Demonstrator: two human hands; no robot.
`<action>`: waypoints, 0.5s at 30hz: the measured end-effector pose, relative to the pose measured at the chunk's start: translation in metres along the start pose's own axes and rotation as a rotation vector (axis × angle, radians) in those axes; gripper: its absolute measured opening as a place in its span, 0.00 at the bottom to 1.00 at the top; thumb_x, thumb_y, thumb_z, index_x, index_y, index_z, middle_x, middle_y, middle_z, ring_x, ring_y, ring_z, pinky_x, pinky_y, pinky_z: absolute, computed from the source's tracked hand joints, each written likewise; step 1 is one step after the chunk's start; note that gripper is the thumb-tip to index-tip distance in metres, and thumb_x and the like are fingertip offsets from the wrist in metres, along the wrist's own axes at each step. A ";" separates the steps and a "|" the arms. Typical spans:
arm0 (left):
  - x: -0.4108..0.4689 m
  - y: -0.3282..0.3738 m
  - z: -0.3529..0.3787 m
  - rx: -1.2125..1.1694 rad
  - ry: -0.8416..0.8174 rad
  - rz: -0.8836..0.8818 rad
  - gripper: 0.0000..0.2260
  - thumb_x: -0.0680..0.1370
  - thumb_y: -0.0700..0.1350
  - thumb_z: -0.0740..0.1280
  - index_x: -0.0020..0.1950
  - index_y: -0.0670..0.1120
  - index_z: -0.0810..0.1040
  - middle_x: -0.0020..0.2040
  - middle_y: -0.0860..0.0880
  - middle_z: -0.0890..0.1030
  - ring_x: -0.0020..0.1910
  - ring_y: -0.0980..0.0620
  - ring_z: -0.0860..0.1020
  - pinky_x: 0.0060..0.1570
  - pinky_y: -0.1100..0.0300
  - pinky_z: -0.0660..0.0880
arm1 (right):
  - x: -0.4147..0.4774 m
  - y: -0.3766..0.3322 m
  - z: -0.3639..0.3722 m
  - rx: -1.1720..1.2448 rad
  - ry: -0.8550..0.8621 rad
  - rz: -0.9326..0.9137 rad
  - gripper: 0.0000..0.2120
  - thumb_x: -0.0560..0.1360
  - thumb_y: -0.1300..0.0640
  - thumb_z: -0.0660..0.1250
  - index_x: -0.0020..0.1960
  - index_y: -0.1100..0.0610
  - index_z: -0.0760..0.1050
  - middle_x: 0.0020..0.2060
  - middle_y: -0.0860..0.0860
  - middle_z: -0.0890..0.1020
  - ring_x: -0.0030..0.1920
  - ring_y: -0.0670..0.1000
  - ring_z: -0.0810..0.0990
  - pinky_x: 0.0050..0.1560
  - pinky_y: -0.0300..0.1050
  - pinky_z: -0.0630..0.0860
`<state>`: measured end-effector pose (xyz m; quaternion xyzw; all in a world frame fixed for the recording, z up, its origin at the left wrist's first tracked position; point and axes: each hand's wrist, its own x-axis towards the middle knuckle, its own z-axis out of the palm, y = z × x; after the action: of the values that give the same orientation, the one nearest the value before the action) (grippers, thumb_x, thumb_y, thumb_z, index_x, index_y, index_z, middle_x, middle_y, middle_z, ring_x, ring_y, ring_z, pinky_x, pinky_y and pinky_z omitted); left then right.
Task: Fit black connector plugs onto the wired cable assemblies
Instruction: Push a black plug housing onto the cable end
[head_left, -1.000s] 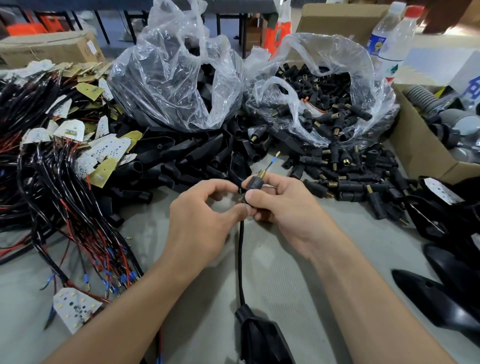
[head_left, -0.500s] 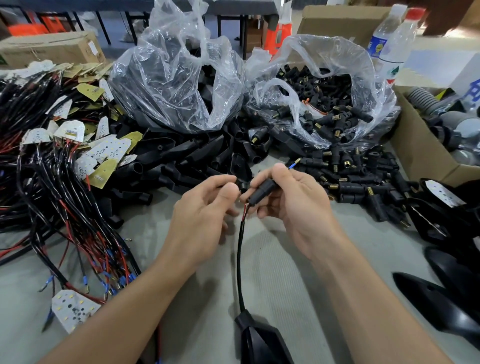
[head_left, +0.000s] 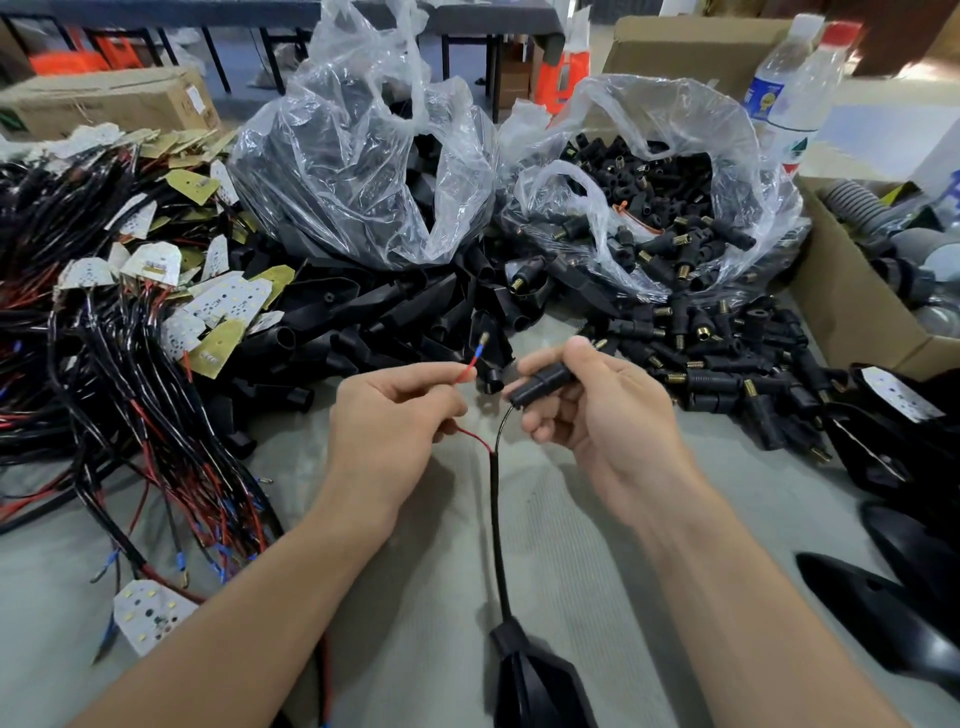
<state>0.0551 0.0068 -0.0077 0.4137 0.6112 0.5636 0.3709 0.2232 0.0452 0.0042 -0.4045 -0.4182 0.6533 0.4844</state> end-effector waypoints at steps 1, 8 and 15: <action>-0.001 0.000 0.001 0.080 0.028 0.038 0.12 0.68 0.45 0.72 0.42 0.62 0.88 0.35 0.51 0.86 0.32 0.52 0.80 0.36 0.58 0.78 | 0.001 0.001 0.000 0.021 0.025 0.002 0.22 0.87 0.54 0.55 0.48 0.66 0.80 0.38 0.63 0.85 0.27 0.53 0.78 0.27 0.41 0.74; -0.008 0.004 0.000 0.337 0.011 0.223 0.05 0.69 0.54 0.73 0.39 0.67 0.85 0.34 0.64 0.83 0.34 0.66 0.79 0.34 0.76 0.69 | 0.001 0.002 0.000 0.111 0.100 -0.003 0.22 0.87 0.54 0.56 0.45 0.64 0.82 0.35 0.60 0.84 0.26 0.51 0.76 0.26 0.39 0.71; -0.008 0.004 -0.003 0.461 -0.015 0.245 0.10 0.72 0.46 0.77 0.36 0.62 0.84 0.34 0.62 0.82 0.36 0.63 0.79 0.35 0.75 0.68 | 0.003 -0.001 -0.003 0.151 0.105 -0.003 0.22 0.87 0.54 0.56 0.46 0.64 0.82 0.39 0.63 0.85 0.27 0.51 0.75 0.27 0.39 0.70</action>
<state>0.0556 -0.0017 -0.0040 0.5624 0.6662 0.4469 0.2002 0.2257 0.0486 0.0038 -0.3999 -0.3422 0.6602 0.5359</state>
